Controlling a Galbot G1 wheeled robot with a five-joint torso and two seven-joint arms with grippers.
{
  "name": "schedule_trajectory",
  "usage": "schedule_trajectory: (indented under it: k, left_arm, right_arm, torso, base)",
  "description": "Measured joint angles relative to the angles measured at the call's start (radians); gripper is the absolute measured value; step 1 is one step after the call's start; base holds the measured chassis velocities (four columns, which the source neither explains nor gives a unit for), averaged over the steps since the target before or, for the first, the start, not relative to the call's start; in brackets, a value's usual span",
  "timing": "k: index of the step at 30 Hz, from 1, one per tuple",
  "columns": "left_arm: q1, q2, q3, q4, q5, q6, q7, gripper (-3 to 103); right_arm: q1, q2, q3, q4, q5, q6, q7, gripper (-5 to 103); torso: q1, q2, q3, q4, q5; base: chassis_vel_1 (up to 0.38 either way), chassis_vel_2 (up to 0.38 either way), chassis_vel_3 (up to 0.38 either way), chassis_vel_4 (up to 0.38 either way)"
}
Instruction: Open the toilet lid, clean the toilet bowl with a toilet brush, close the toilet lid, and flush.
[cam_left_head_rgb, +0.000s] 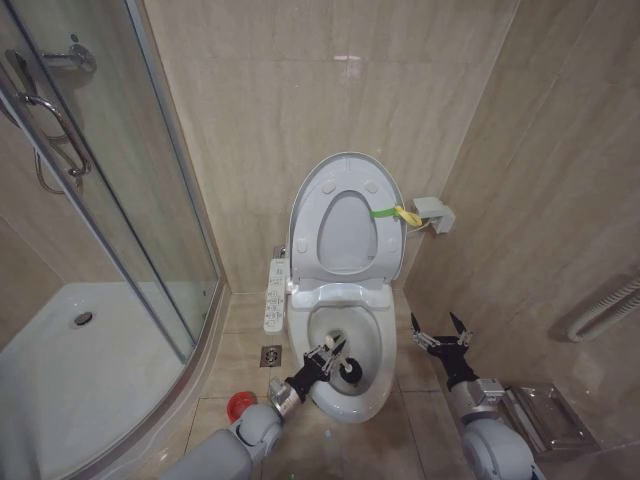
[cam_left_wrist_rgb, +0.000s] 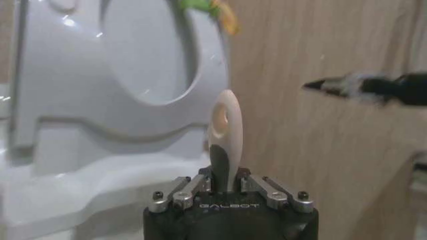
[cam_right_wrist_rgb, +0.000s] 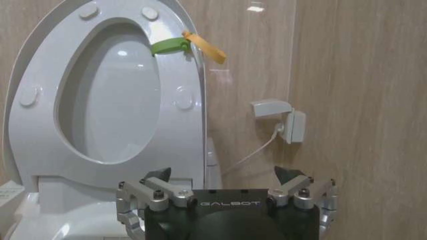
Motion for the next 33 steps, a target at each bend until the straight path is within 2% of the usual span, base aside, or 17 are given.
schedule_trajectory:
  k: [7, 12, 16, 26, 33]
  left_arm:
    - [-0.026, 0.017, -0.029, 0.057, 0.009, 0.008, -0.006, 19]
    - [0.001, 0.051, -0.011, -0.050, 0.008, 0.032, -0.025, 19]
    - [0.020, 0.056, 0.005, -0.088, 0.009, 0.041, -0.030, 19]
    - [-0.008, 0.048, -0.016, 0.006, 0.023, 0.040, -0.031, 19]
    - [0.020, 0.078, 0.005, -0.120, 0.014, 0.057, -0.051, 19]
  right_arm:
    - [0.000, 0.000, 0.000, 0.000, 0.000, 0.000, 0.000, 100]
    - [0.000, 0.000, 0.000, 0.000, 0.000, 0.000, 0.000, 100]
    - [0.000, 0.000, 0.000, 0.000, 0.000, 0.000, 0.000, 100]
    - [0.000, 0.000, 0.000, 0.000, 0.000, 0.000, 0.000, 100]
    - [0.000, 0.000, 0.000, 0.000, 0.000, 0.000, 0.000, 100]
  torso:
    - [0.000, 0.000, 0.000, 0.0000, 0.0001]
    - [0.000, 0.000, 0.000, 0.0001, 0.0000]
    - [0.000, 0.000, 0.000, 0.0000, 0.0000]
    - [0.000, 0.000, 0.000, 0.0000, 0.0000]
    - [0.000, 0.000, 0.000, 0.0001, 0.0001]
  base:
    - [0.000, 0.000, 0.000, 0.000]
    - [0.000, 0.000, 0.000, 0.000]
    - [0.000, 0.000, 0.000, 0.000]
    - [0.000, 0.000, 0.000, 0.000]
    - [0.000, 0.000, 0.000, 0.000]
